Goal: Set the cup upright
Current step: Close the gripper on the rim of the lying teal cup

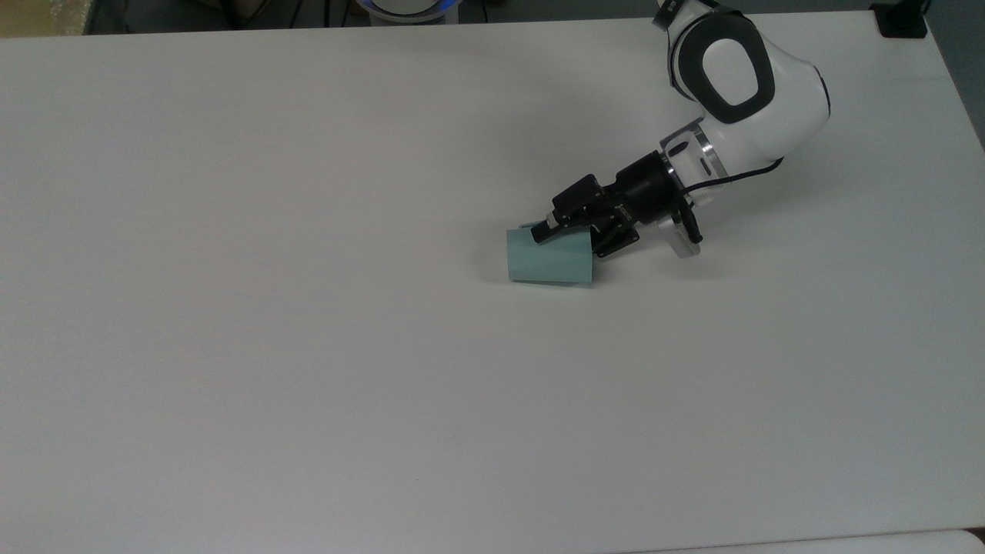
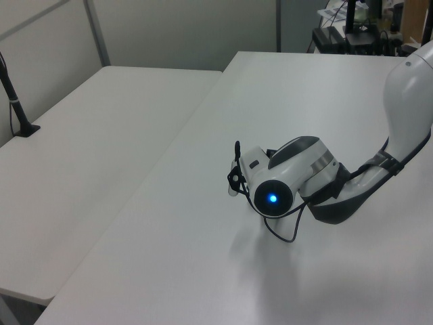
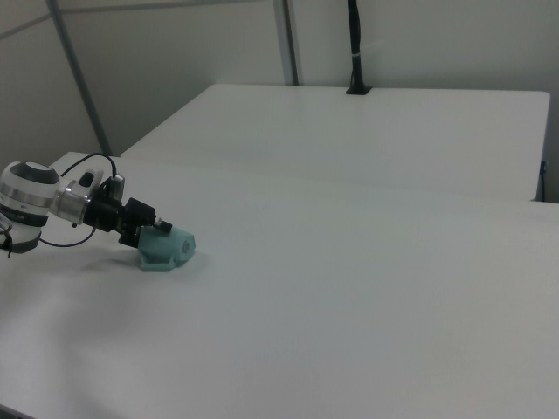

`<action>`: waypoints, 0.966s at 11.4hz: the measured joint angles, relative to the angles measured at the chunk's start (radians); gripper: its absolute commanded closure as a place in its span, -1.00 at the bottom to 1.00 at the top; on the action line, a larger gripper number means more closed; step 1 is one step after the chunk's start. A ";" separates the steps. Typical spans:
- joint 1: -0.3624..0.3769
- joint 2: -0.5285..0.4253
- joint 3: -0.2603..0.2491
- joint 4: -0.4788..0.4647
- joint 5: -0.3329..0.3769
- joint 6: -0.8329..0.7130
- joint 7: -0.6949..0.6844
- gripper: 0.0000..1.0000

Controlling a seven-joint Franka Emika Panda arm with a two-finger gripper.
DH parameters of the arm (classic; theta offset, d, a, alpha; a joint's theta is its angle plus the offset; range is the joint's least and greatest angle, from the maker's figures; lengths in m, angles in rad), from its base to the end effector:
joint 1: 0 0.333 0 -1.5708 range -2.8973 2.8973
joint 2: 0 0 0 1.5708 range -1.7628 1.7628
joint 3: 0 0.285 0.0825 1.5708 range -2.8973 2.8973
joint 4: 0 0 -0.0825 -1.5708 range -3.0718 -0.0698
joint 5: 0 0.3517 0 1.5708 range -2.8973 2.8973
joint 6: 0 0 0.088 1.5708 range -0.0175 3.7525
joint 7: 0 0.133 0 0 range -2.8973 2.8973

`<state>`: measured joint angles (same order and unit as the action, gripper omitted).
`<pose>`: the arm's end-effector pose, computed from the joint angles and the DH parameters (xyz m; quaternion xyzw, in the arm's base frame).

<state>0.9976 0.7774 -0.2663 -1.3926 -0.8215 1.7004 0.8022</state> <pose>0.5175 0.3869 0.2508 0.8548 0.1208 0.1772 0.4726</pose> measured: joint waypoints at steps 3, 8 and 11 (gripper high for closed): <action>0.001 -0.005 -0.004 0.003 -0.047 0.003 -0.003 1.00; 0.004 -0.006 -0.006 0.004 -0.057 0.000 -0.033 1.00; -0.012 -0.019 -0.006 0.005 -0.042 0.000 -0.033 1.00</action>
<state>0.9851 0.7582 -0.2722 -1.3872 -0.8639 1.7001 0.7688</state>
